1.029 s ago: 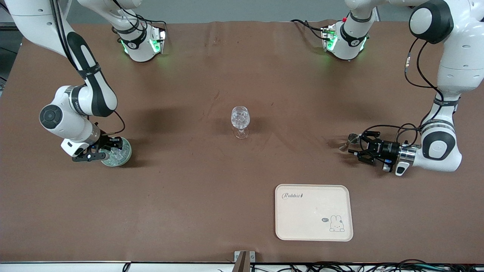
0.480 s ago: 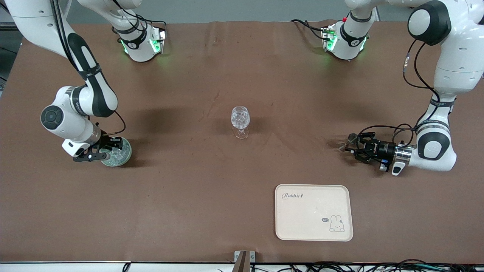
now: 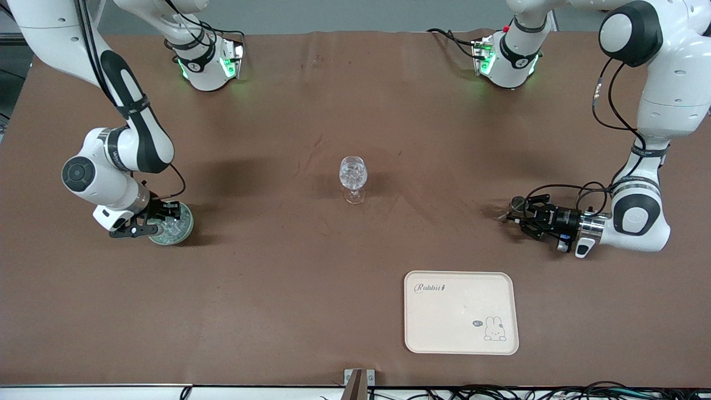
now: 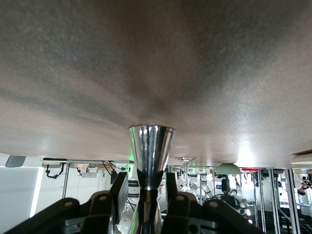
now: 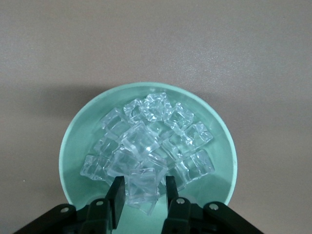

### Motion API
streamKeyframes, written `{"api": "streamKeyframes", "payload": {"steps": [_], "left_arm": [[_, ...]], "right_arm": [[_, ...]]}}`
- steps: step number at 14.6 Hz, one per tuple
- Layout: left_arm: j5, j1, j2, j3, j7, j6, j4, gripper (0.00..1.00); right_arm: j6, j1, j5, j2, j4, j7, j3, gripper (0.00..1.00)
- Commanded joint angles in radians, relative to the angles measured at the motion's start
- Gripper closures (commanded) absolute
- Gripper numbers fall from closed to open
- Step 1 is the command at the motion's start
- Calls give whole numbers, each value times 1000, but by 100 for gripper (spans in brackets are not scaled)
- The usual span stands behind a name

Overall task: Pour wine and add ice with both arms
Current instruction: 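Grasp ice with the right gripper while the left gripper grasps the jigger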

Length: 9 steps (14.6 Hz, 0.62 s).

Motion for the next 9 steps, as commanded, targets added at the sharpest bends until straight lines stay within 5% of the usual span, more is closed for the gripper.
{"api": "streamKeyframes", "payload": {"steps": [1,6,9], "left_arm": [[-21,-2,-2,-2,-9,9,-6,61],[-21,-4,-1,-2,-9,9,-6,71],[-23,-4,-2,-4,-9,7,-6,79]], "right_arm": [[36,-5,14,0,-12,-13,6,61],[36,-3,15,6,-9,-13,6,61],[34,-3,14,6,-9,-8,6,81]]}}
